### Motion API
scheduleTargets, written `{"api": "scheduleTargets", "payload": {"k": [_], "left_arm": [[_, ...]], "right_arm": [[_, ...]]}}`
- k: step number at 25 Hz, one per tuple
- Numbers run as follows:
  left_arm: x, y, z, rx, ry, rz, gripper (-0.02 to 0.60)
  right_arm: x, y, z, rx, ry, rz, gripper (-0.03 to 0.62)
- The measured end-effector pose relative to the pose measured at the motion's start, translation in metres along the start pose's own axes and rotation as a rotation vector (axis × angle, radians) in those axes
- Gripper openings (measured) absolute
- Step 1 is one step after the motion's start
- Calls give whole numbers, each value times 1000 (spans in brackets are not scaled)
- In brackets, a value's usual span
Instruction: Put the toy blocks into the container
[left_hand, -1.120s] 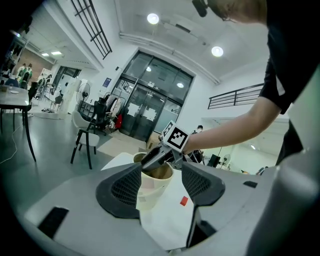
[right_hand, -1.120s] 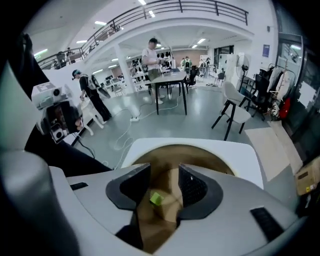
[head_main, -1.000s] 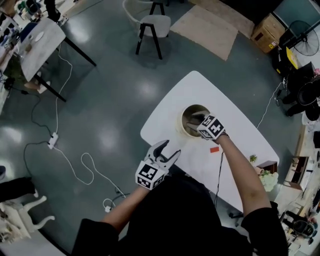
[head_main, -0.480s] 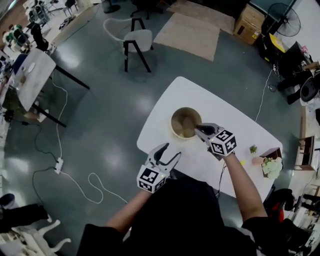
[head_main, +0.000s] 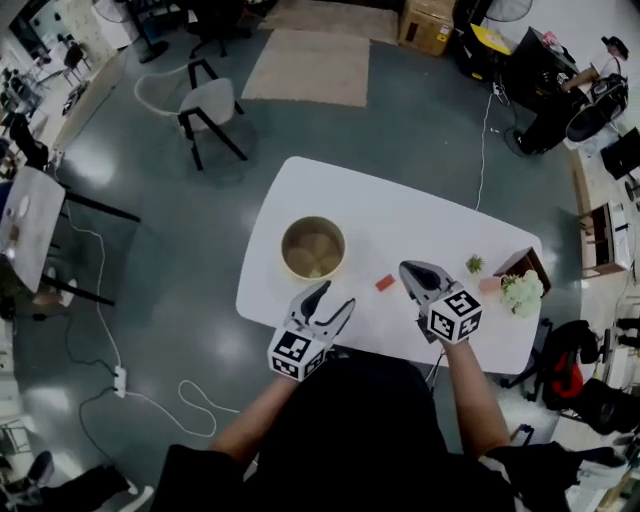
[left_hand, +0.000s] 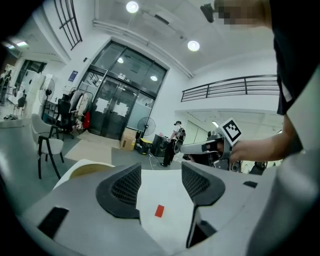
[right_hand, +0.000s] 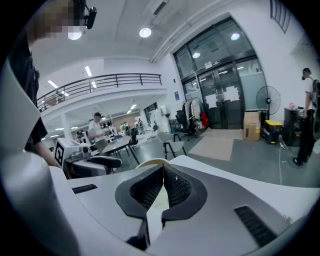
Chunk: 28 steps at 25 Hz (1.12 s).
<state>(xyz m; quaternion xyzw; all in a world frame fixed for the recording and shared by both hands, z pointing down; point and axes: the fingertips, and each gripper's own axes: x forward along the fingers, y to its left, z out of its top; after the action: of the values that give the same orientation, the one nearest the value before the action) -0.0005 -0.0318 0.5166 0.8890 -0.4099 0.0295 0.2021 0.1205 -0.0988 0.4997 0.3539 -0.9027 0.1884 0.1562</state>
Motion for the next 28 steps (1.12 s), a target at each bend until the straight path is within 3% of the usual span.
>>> {"api": "scheduleTargets", "payload": {"k": [8,16,19,23,28], "left_arm": [[73,-52,-12,60,111,-134,230],[163,-135,-45,149,243,-304,230],[199,-170,-68,174,294,-354,233],[237,-210,-108,193,391,-404,238],[283,-244,-166,204,476,-419,239]], "right_arm": [[-106,-58,-35,158,-117,-205,2],[-186,-93,-85,261,-138,-310,2],[-214,-107,-104,280,-144,-333,2],[-253,-124,-125,178,-98,-421,2],[-296,-162,-152,221,-91,-463,2]]}}
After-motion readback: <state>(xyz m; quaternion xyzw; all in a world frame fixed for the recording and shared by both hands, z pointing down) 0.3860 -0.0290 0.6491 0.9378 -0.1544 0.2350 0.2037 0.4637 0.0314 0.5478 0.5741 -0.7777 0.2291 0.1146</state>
